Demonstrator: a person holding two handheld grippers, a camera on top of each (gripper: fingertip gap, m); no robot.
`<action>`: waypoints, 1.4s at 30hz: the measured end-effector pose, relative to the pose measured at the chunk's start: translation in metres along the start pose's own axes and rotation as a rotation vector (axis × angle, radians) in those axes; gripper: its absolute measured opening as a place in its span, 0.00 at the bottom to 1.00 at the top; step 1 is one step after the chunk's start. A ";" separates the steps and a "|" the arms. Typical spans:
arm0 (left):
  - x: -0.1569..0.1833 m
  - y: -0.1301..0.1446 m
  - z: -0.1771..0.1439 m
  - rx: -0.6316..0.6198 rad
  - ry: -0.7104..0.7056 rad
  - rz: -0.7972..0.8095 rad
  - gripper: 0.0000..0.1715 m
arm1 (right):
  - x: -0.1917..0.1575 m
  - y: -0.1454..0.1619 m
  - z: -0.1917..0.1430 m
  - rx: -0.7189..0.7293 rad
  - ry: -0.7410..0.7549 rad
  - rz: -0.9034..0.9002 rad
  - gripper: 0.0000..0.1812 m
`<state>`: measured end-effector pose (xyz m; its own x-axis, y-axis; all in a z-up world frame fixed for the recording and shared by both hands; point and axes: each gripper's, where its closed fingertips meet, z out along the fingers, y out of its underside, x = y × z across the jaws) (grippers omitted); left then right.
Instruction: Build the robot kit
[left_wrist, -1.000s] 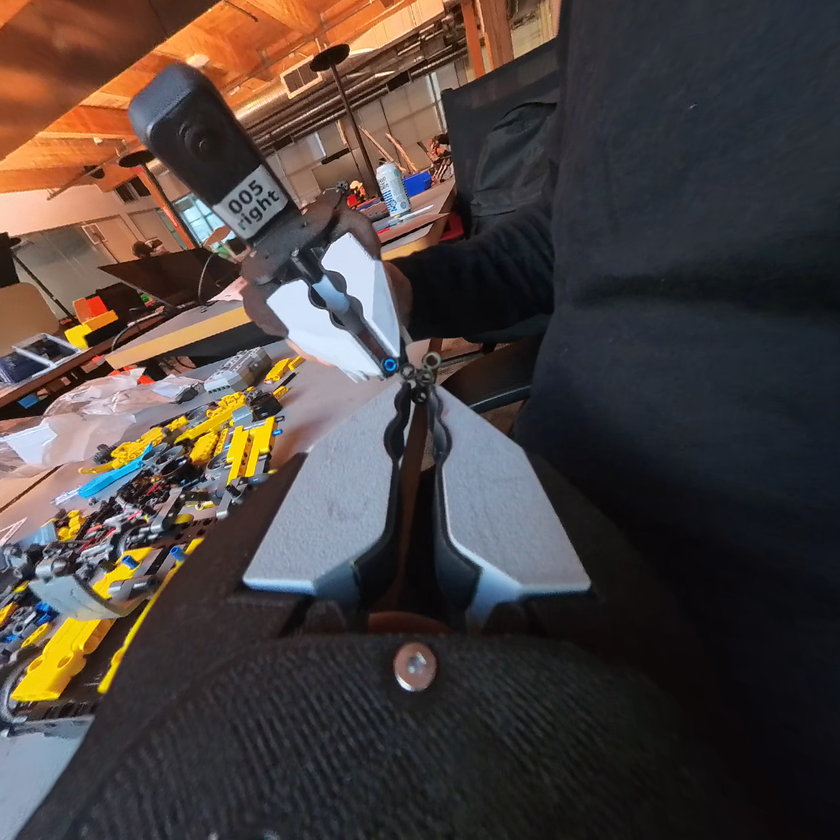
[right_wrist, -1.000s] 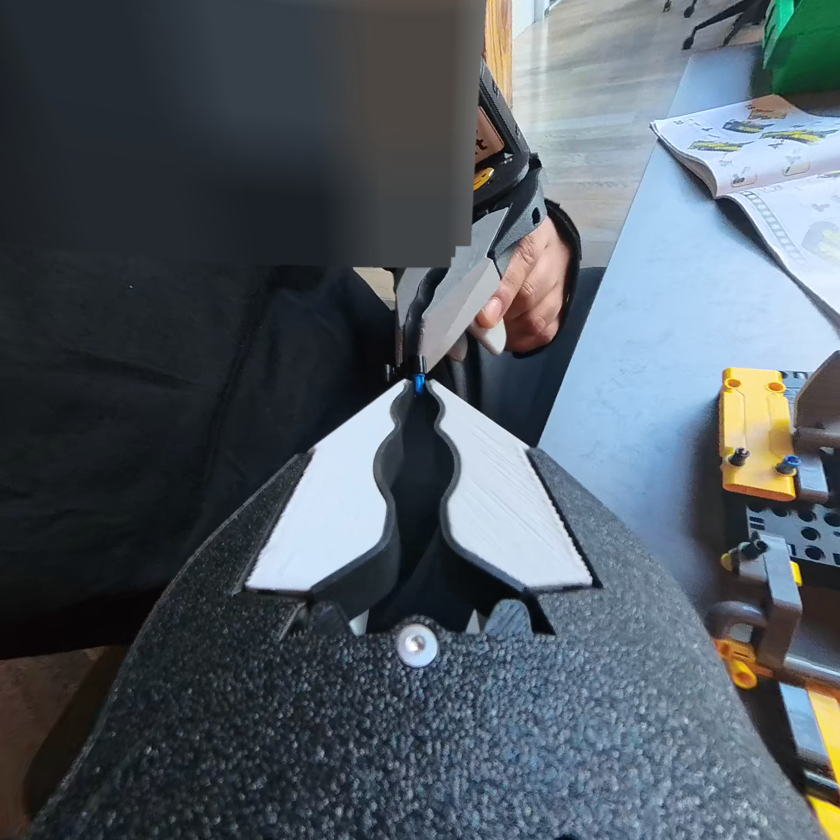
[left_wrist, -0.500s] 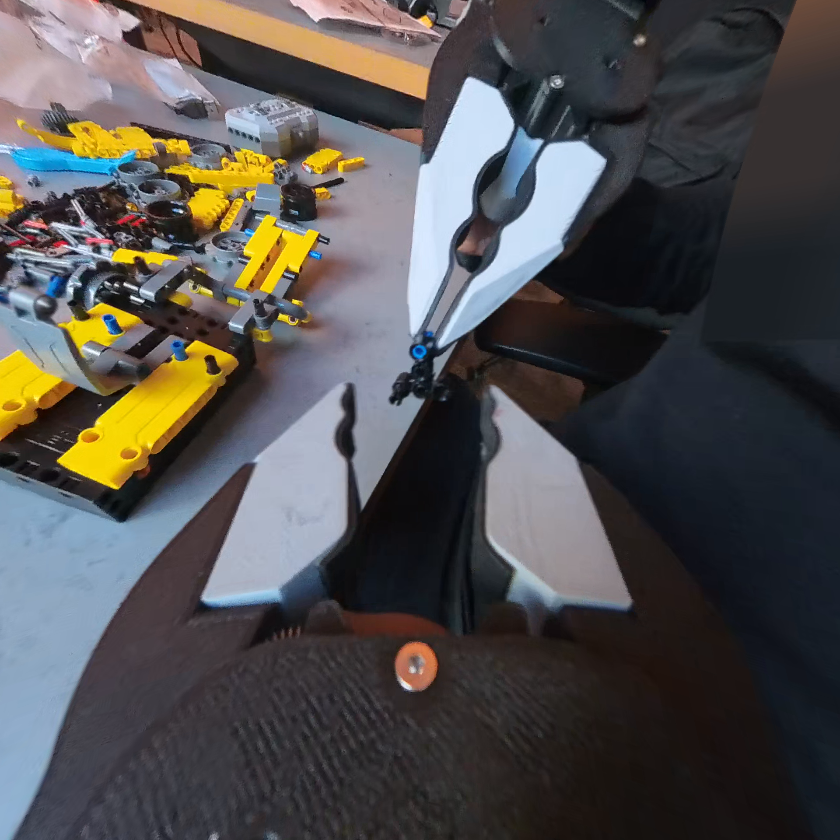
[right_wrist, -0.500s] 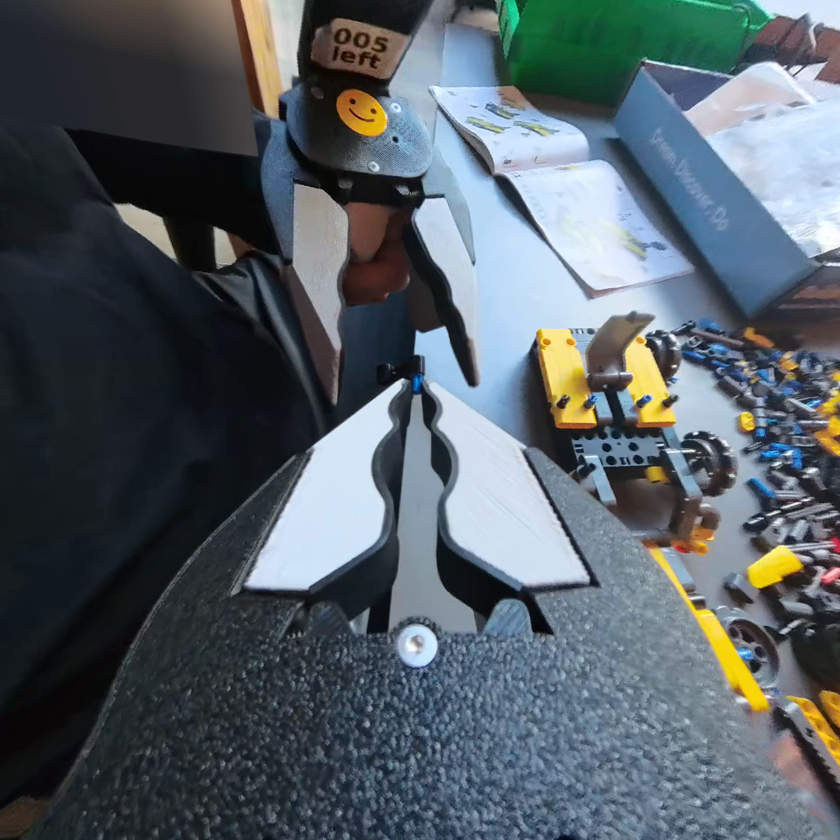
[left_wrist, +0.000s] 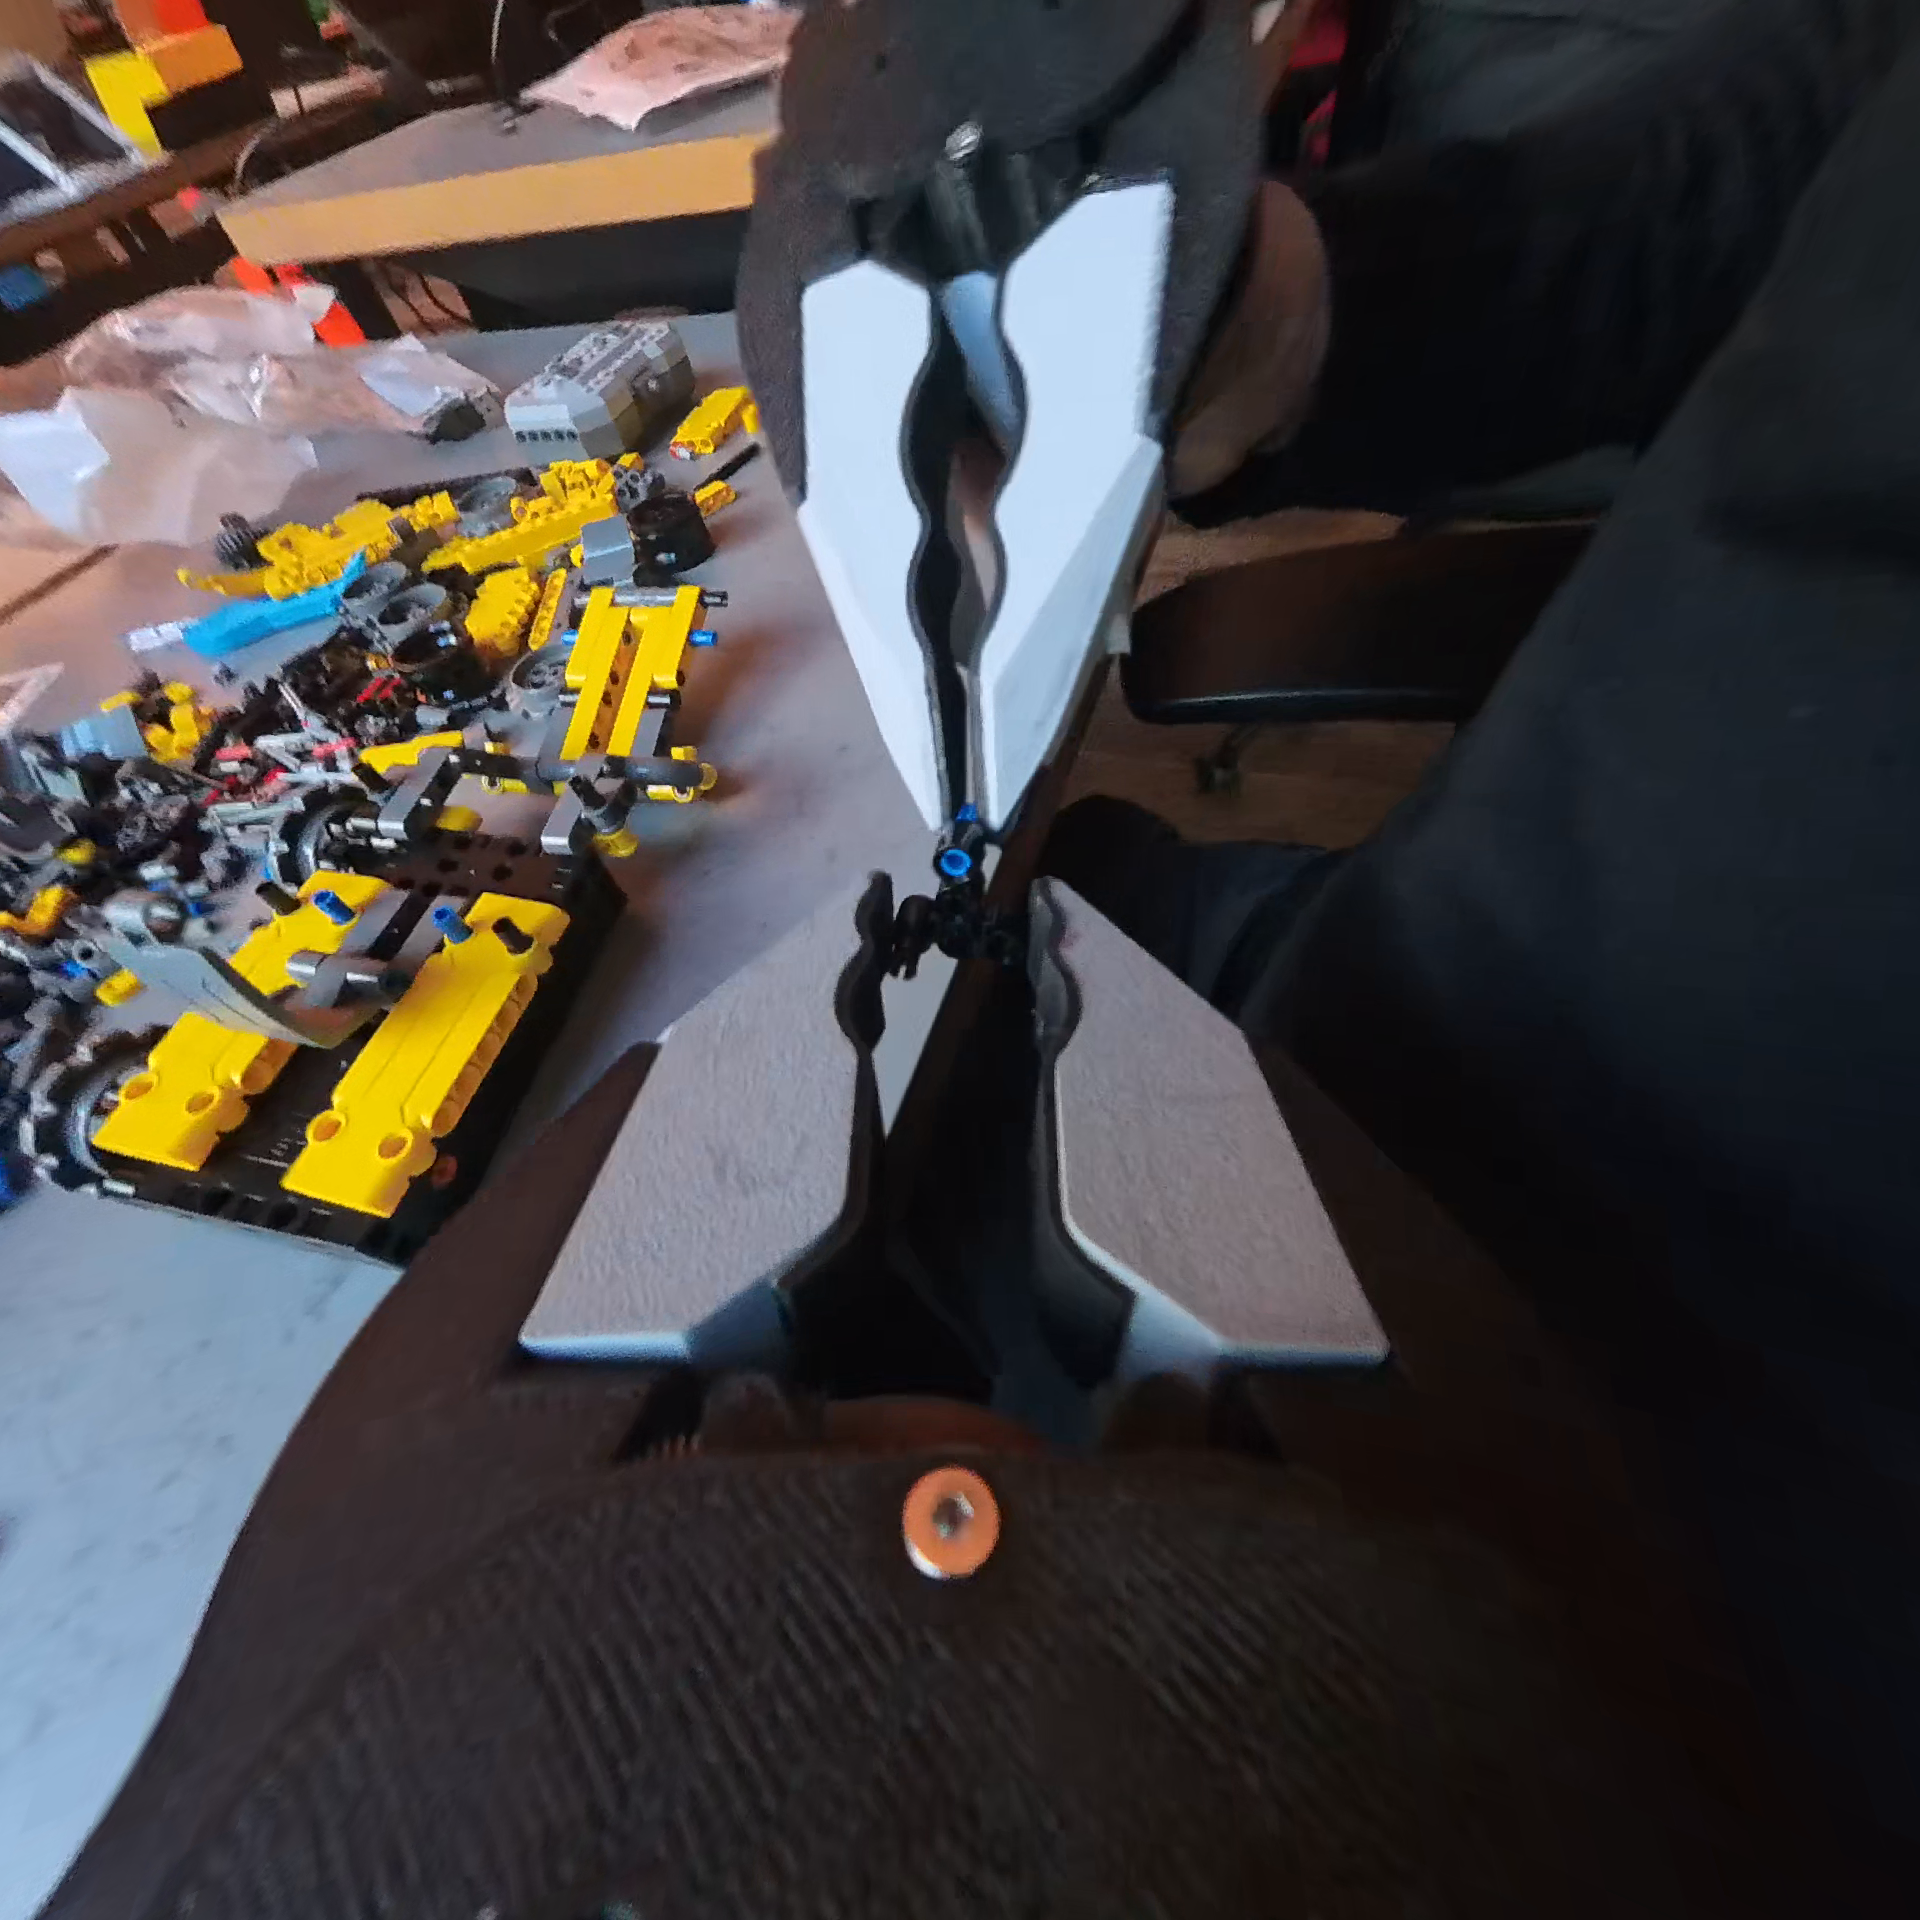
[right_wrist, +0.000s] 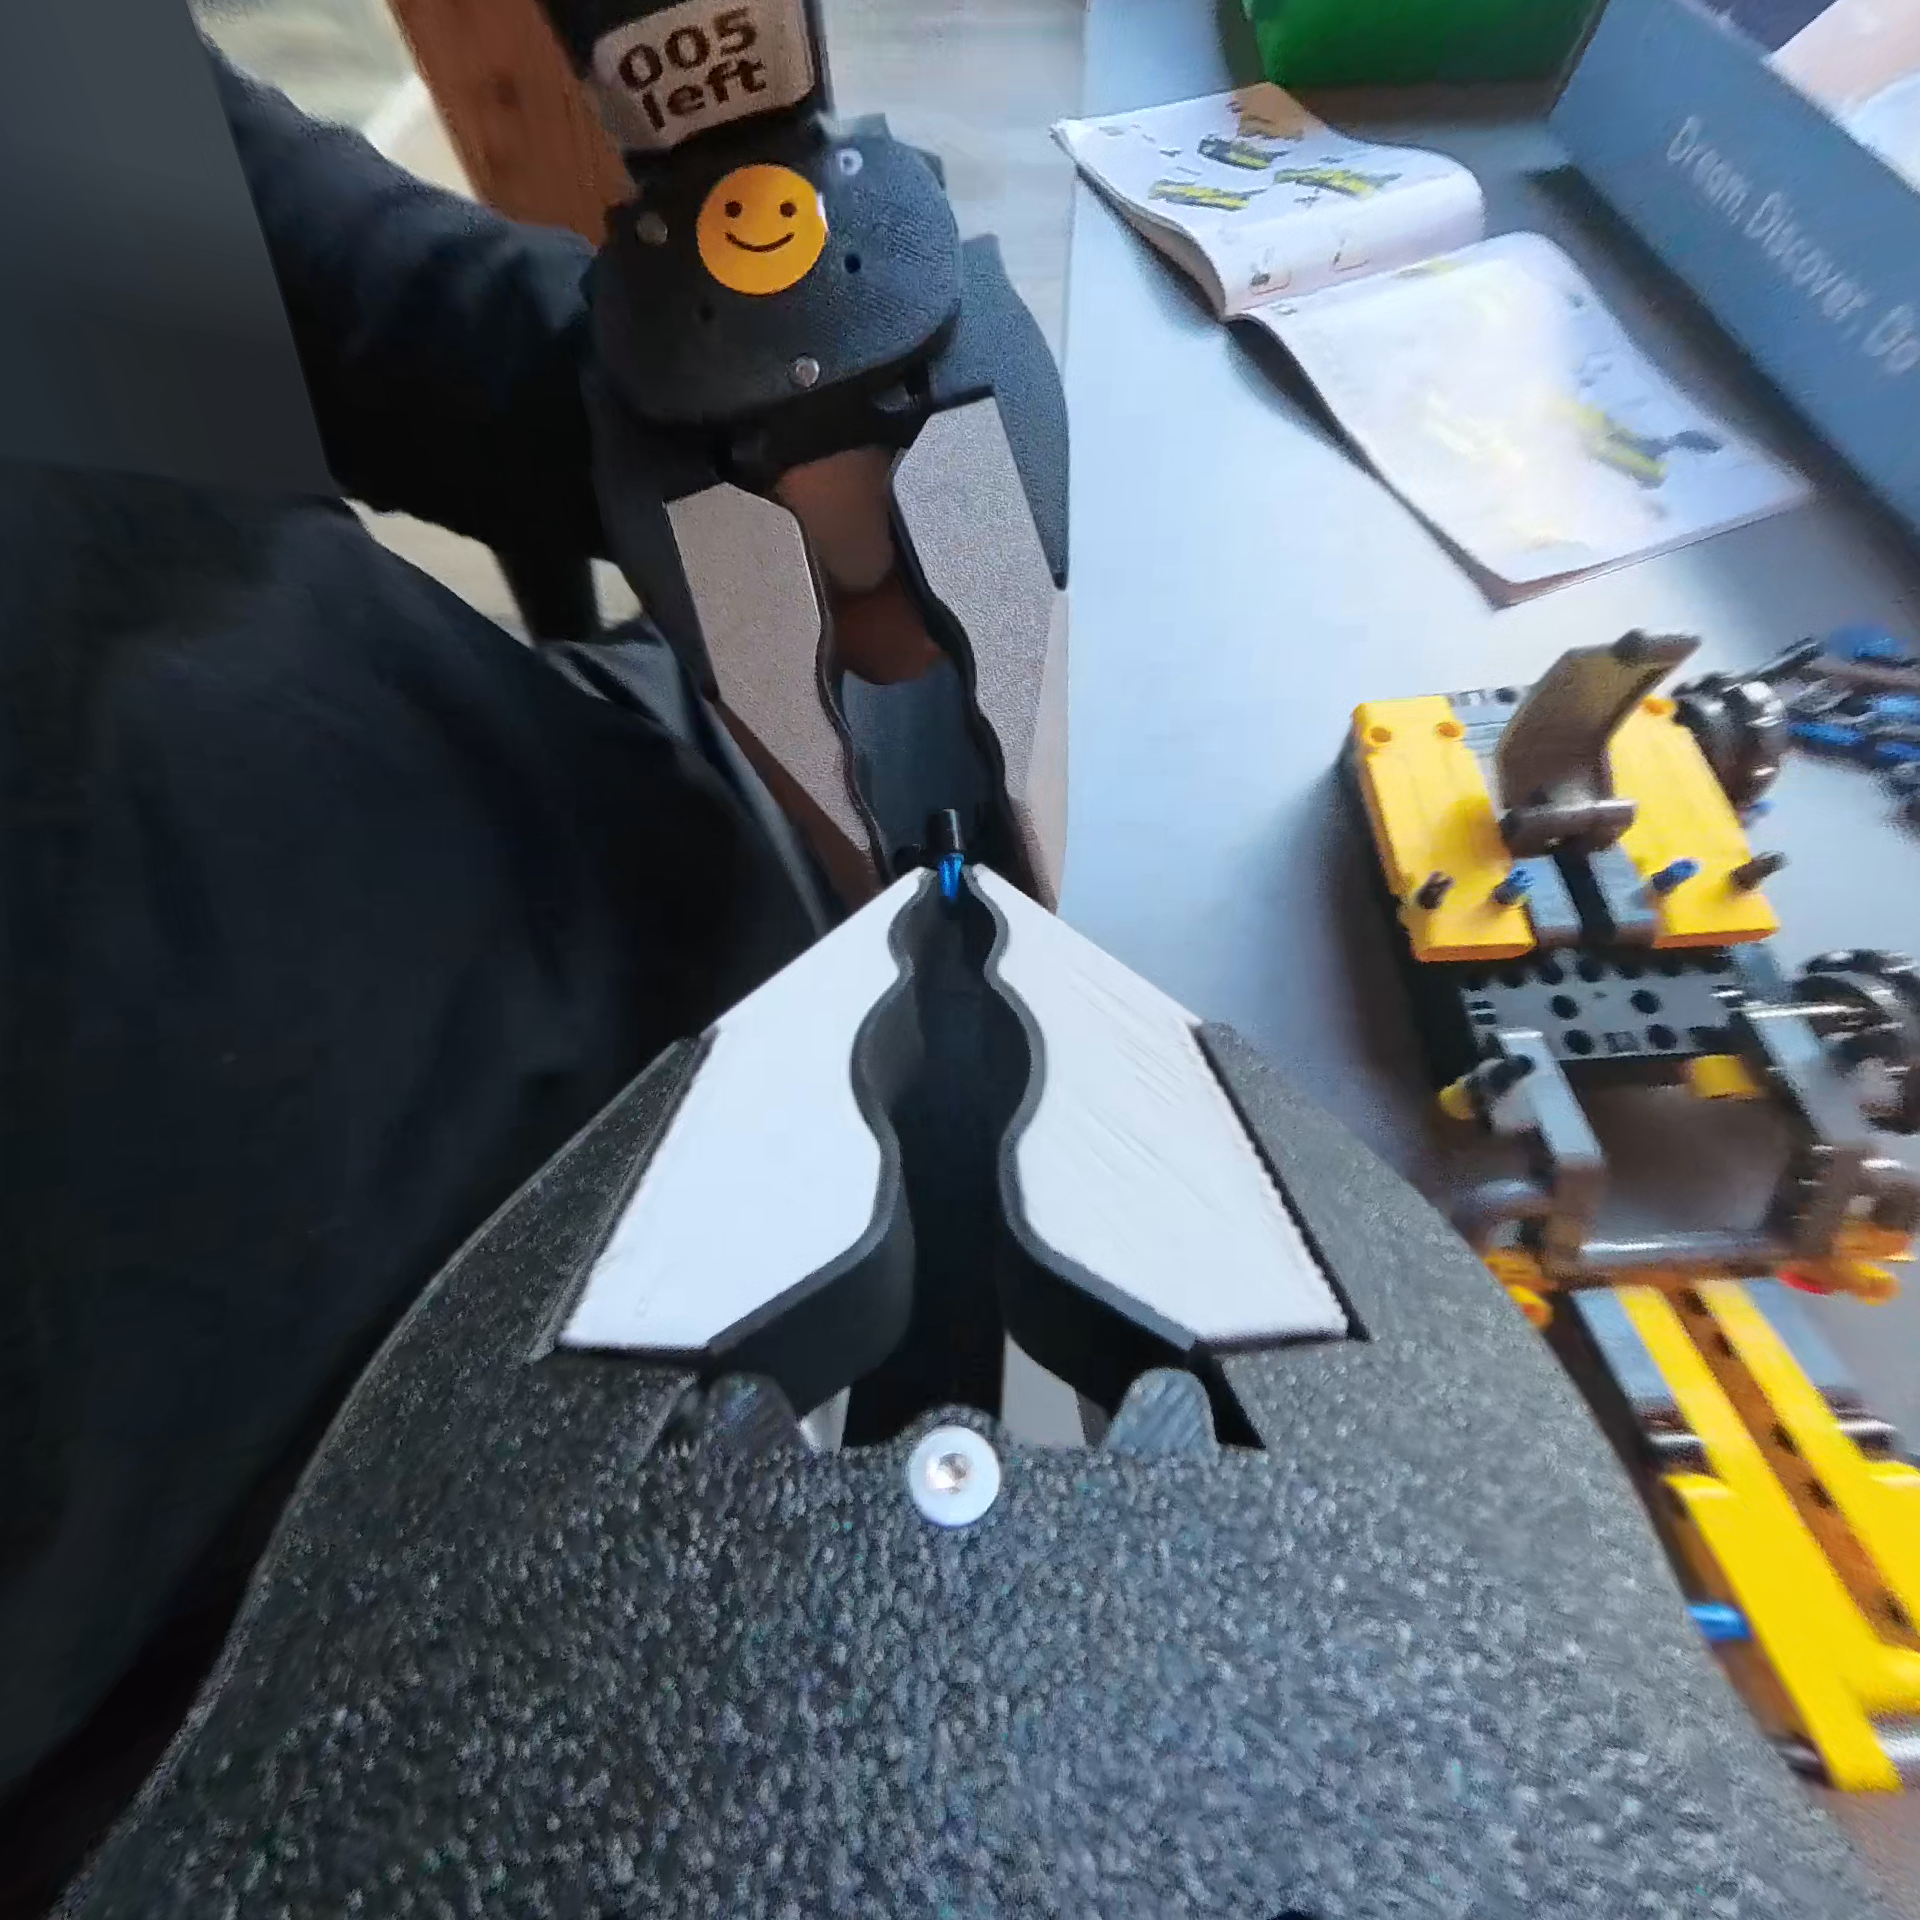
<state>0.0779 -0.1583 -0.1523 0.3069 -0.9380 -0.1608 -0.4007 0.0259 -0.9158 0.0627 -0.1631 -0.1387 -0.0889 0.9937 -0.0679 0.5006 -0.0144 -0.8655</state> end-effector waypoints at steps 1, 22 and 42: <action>0.001 -0.002 -0.001 0.014 -0.001 0.032 0.13 | -0.002 -0.001 -0.001 0.012 -0.037 0.036 0.02; 0.006 -0.027 -0.006 0.172 0.067 -0.184 0.13 | -0.008 -0.020 -0.016 0.060 0.024 -0.153 0.04; 0.010 -0.017 -0.006 0.097 -0.007 0.098 0.13 | -0.019 -0.014 -0.011 0.084 -0.258 0.098 0.01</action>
<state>0.0826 -0.1703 -0.1357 0.2768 -0.9269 -0.2534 -0.3441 0.1506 -0.9268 0.0673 -0.1809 -0.1202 -0.2648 0.9263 -0.2681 0.4453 -0.1291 -0.8860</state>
